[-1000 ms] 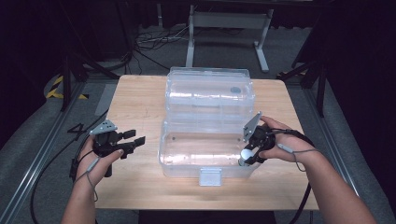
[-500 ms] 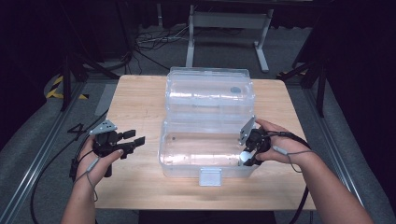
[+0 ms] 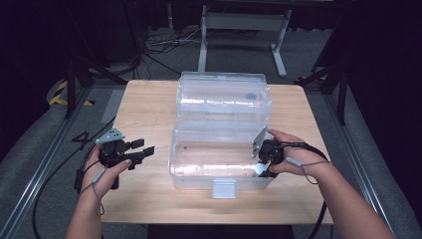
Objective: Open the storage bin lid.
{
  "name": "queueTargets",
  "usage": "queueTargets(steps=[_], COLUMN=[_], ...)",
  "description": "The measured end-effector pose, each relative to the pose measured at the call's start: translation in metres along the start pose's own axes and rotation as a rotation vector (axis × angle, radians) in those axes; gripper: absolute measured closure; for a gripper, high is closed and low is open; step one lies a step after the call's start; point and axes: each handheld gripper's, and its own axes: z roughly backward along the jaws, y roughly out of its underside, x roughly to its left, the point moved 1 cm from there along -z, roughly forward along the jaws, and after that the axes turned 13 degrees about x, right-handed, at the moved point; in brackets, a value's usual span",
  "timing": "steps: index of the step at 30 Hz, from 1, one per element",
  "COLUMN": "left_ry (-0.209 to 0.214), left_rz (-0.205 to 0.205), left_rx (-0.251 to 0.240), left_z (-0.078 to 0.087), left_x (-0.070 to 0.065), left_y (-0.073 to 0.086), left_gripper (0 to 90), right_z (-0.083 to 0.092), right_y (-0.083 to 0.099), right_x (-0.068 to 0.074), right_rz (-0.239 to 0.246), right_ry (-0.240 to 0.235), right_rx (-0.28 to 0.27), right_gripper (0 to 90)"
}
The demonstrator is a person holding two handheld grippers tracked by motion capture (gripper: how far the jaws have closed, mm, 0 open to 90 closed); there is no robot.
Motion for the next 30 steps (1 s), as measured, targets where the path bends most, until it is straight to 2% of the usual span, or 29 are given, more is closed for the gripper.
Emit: queueTargets(steps=[8, 21, 30], left_ry=[-0.001, 0.002, 0.008], left_rz=[0.003, 0.005, 0.005], left_rx=[0.003, 0.005, 0.012], left_z=[-0.0001, -0.0011, -0.0023], left_x=[0.0009, 0.0016, 0.0021], left_y=[0.0003, 0.0007, 0.0012], left_gripper=[42.8, 42.7, 42.6], right_z=[-0.0031, -0.0070, -0.0076], right_y=[-0.0032, -0.0052, -0.0068], right_x=[-0.0003, -0.0024, -0.0045], right_rz=[0.005, 0.007, 0.012], right_ry=[-0.010, -0.010, -0.031], right_rx=[0.023, 0.029, 0.047], right_gripper=[50.5, 50.5, 50.4])
